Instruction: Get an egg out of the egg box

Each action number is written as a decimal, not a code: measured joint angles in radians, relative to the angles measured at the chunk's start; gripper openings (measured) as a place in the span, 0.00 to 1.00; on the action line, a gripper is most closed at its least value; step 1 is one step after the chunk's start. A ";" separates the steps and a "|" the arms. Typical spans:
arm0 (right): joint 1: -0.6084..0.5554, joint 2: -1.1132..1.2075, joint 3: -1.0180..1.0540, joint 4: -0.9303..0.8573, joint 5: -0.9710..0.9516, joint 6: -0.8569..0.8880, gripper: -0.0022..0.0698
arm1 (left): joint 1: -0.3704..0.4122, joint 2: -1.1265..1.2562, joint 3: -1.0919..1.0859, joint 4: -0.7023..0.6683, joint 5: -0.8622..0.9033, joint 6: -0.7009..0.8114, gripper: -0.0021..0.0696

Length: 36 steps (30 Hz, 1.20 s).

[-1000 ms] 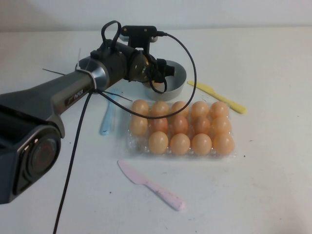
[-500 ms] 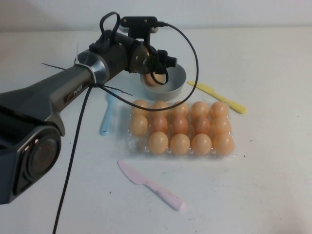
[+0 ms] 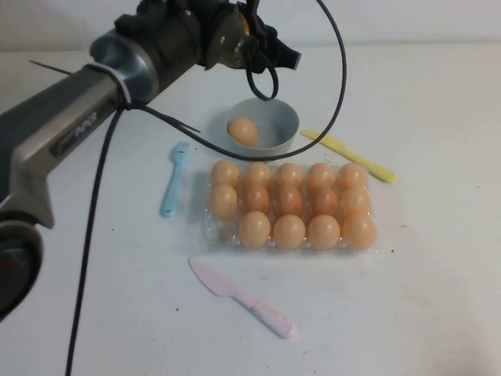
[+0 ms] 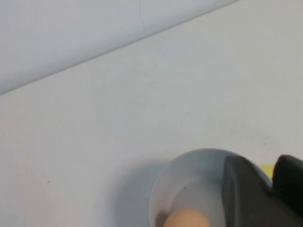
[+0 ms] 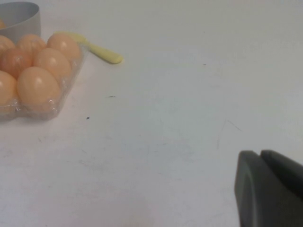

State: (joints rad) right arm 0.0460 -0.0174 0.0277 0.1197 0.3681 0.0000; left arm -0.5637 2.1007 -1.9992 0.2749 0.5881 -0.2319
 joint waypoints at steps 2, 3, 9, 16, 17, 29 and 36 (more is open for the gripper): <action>0.000 0.000 0.000 0.000 0.000 0.000 0.00 | 0.000 -0.072 0.086 0.004 -0.032 0.005 0.15; 0.000 0.000 0.000 0.000 0.000 0.000 0.00 | 0.000 -0.113 0.142 0.004 -0.059 0.007 0.10; 0.000 0.000 0.000 0.000 0.000 0.000 0.00 | 0.012 -0.400 0.548 0.002 -0.297 0.011 0.03; 0.000 0.000 0.000 0.000 0.000 0.000 0.00 | 0.071 -0.804 1.030 -0.034 -0.480 0.012 0.03; 0.000 0.000 0.000 0.000 0.000 0.000 0.00 | 0.079 -0.854 1.083 -0.037 -0.505 0.012 0.03; 0.000 0.000 0.000 0.000 0.000 0.000 0.00 | 0.221 -1.656 1.587 -0.171 -0.413 0.202 0.03; 0.000 0.000 0.000 0.000 0.000 0.000 0.00 | 0.386 -2.081 1.634 -0.161 0.015 0.202 0.03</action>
State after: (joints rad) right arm 0.0460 -0.0174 0.0277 0.1197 0.3681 0.0000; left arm -0.1781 0.0200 -0.3651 0.1135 0.6030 -0.0304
